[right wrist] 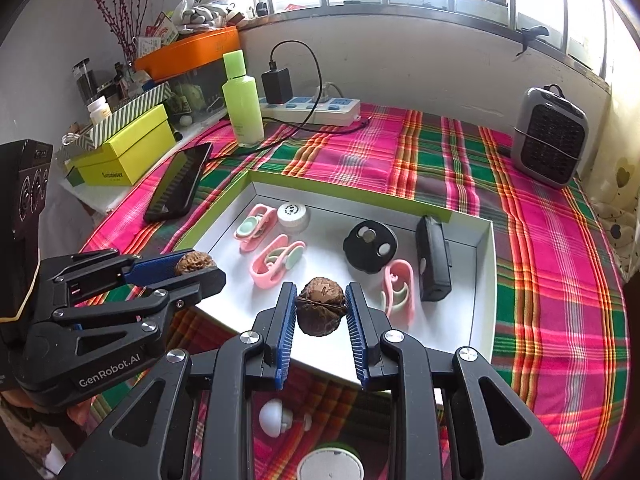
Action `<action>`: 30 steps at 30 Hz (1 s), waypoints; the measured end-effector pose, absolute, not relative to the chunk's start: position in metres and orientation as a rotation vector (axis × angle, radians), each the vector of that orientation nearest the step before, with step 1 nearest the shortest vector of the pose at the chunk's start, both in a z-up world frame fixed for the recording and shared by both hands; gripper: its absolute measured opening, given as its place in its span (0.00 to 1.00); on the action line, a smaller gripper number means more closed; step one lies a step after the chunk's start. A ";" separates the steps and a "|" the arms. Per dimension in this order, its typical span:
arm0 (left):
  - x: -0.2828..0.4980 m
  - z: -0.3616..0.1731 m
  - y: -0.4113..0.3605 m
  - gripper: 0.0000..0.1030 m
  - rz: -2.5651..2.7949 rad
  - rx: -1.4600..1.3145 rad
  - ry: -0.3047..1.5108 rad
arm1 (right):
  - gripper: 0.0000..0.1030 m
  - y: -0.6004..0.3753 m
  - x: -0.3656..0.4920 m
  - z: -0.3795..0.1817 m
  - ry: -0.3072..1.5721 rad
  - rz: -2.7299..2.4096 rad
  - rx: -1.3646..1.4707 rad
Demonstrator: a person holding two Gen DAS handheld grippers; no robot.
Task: Organize objects
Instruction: 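Carry the walnut with left tool into the box while right tool carries its walnut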
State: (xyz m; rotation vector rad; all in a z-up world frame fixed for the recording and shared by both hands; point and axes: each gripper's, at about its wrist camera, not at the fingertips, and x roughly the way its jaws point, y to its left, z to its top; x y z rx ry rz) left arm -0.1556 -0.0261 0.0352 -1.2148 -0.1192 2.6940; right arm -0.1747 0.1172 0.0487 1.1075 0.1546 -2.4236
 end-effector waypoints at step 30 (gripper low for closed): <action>-0.173 0.016 -0.023 0.27 2.664 -1.264 -0.089 | 0.26 0.095 -0.228 0.027 0.249 -2.337 1.263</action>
